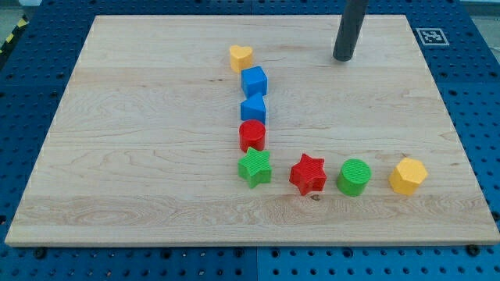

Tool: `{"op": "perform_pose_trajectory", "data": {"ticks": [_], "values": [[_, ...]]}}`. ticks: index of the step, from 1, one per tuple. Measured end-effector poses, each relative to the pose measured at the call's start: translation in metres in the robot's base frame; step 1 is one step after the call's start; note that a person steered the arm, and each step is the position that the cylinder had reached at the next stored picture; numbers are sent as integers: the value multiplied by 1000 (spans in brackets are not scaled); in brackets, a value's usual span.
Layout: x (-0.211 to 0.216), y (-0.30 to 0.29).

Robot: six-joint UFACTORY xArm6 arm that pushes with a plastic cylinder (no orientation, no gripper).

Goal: Move your arm to the green circle

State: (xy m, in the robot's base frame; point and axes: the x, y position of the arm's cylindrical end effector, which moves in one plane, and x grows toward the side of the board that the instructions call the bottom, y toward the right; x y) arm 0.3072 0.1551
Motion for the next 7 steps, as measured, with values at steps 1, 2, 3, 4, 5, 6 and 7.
{"op": "perform_pose_trajectory", "data": {"ticks": [1,2,3,4,5,6,7], "values": [[0,0],[0,0],[17,1],[59,4],[95,48],[142,120],[210,156]]}}
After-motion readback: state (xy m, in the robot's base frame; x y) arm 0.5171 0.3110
